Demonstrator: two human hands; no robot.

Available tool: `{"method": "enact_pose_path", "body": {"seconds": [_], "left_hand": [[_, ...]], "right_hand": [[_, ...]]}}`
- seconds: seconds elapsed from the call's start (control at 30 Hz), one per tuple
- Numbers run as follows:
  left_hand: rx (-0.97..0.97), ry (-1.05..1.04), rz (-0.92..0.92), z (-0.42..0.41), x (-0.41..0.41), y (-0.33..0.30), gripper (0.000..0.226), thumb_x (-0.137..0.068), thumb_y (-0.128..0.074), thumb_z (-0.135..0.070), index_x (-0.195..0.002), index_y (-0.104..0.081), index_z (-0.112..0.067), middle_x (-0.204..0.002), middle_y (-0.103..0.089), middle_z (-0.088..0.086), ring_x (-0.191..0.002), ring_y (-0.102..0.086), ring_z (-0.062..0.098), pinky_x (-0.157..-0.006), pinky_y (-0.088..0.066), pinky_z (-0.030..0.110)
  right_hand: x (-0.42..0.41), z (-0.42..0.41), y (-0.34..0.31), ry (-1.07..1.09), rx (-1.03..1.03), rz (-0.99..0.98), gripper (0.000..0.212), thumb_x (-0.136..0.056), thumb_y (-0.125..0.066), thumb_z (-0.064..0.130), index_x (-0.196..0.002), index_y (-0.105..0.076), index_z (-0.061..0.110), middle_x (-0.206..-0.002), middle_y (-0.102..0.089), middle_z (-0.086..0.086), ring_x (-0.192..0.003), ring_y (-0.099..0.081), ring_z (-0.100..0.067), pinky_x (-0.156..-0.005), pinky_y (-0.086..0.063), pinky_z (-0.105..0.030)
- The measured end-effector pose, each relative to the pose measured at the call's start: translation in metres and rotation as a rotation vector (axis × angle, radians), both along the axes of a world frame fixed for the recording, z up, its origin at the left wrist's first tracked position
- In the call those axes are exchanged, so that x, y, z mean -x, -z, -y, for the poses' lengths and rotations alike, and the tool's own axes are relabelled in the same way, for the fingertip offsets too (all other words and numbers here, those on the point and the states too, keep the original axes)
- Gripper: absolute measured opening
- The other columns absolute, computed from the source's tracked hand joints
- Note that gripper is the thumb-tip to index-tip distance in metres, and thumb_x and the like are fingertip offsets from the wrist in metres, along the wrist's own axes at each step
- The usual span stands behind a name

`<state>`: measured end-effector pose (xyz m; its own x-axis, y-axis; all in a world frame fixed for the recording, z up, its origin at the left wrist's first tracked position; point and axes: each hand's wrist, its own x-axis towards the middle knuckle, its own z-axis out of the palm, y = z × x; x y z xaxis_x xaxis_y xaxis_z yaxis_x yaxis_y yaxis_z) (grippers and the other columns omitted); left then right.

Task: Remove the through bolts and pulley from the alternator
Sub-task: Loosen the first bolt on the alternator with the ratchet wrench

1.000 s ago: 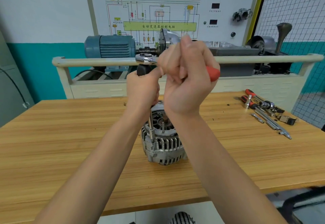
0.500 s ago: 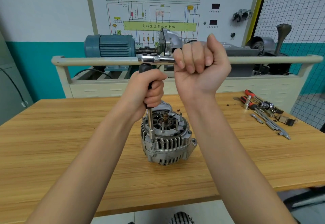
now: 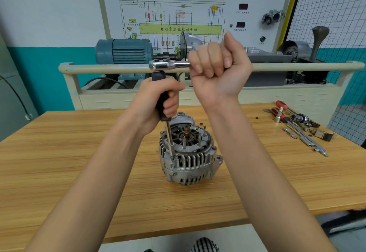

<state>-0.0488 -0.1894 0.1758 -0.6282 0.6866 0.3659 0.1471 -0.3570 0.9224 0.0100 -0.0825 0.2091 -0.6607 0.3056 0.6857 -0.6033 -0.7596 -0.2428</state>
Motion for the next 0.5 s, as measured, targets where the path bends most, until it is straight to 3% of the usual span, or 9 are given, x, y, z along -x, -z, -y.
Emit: {"method": "enact_pose_path", "body": {"seconds": [0.1,0.17,0.3,0.4,0.5], "left_hand": [[0.013,0.221,0.03,-0.002,0.0,-0.001,0.035,-0.079,-0.049,-0.014,-0.045,-0.039,-0.018,-0.035,-0.028,-0.005,-0.029,-0.023,0.008,-0.035,-0.021,0.016],[0.009,0.239,0.052,-0.006,0.001,0.0,0.041,-0.081,-0.047,-0.014,-0.042,-0.038,-0.019,-0.033,-0.025,-0.007,-0.027,-0.019,0.005,-0.033,-0.017,0.013],[-0.008,-0.009,0.068,-0.015,-0.003,0.002,0.051,-0.088,-0.047,-0.008,-0.041,-0.035,-0.022,-0.035,-0.022,-0.007,-0.028,-0.015,0.006,-0.034,-0.015,0.011],[-0.05,-0.291,0.073,-0.025,-0.01,0.003,0.047,-0.087,-0.049,-0.004,-0.047,-0.033,-0.02,-0.037,-0.023,-0.007,-0.031,-0.015,0.009,-0.036,-0.016,0.013],[-0.072,-0.471,0.057,-0.033,-0.015,0.003,0.041,-0.085,-0.053,-0.004,-0.053,-0.032,-0.019,-0.039,-0.026,-0.006,-0.034,-0.017,0.01,-0.037,-0.017,0.014]], "right_hand": [[0.006,-0.012,0.0,-0.198,0.163,0.052,0.049,-0.083,-0.042,0.015,-0.035,-0.034,0.015,-0.03,-0.025,0.003,-0.035,-0.011,-0.011,-0.04,-0.019,-0.02],[0.005,-0.013,0.003,-0.171,0.192,0.048,0.048,-0.082,-0.042,0.015,-0.035,-0.034,0.015,-0.031,-0.025,0.003,-0.03,-0.017,-0.011,-0.038,-0.022,-0.021],[-0.006,-0.007,0.008,0.022,0.109,-0.002,0.052,-0.087,-0.039,0.012,-0.036,-0.035,0.017,-0.033,-0.025,0.004,-0.032,-0.024,-0.01,-0.04,-0.025,-0.023],[-0.012,0.009,0.01,0.292,-0.048,-0.102,0.054,-0.091,-0.037,0.005,-0.039,-0.035,0.017,-0.035,-0.027,0.004,-0.035,-0.024,-0.011,-0.044,-0.025,-0.027],[-0.015,0.029,0.015,0.599,-0.129,-0.2,0.041,-0.085,-0.041,-0.002,-0.051,-0.041,0.022,-0.04,-0.029,0.004,-0.037,-0.025,-0.009,-0.047,-0.02,-0.028]]}}
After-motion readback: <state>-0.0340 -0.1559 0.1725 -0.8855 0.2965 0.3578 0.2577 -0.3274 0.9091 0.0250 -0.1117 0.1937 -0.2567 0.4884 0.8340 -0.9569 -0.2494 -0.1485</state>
